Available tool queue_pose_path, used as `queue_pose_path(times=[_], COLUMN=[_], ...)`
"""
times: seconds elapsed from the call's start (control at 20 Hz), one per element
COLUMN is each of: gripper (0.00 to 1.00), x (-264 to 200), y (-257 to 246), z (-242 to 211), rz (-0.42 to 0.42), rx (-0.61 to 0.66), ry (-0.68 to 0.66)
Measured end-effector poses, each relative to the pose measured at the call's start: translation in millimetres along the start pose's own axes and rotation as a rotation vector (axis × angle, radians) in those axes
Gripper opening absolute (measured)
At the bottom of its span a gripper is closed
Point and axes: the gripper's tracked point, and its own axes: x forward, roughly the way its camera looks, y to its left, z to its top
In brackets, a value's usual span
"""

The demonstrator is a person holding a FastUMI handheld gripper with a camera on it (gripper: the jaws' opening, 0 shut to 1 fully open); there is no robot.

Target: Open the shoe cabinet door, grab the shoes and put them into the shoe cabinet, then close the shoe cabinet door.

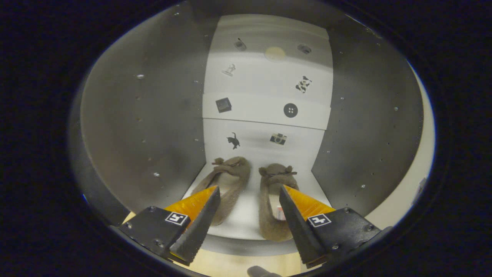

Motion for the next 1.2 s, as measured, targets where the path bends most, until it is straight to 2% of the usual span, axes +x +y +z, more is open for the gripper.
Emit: queue_pose_path(times=[0.25,0.5,1.05,1.2], gripper=[0.98,0.98,1.00,1.00], x=[-59.9,-131.9,-319.5,-361.7], y=[18.2,25.7,1.5,-14.0], z=[-16.6,-34.0,-55.5,-71.8], rz=[0.035,0.074,0.124,0.142], rx=[0.077,0.092,0.092,0.106], ry=[-0.019,-0.049,-0.180,-0.175])
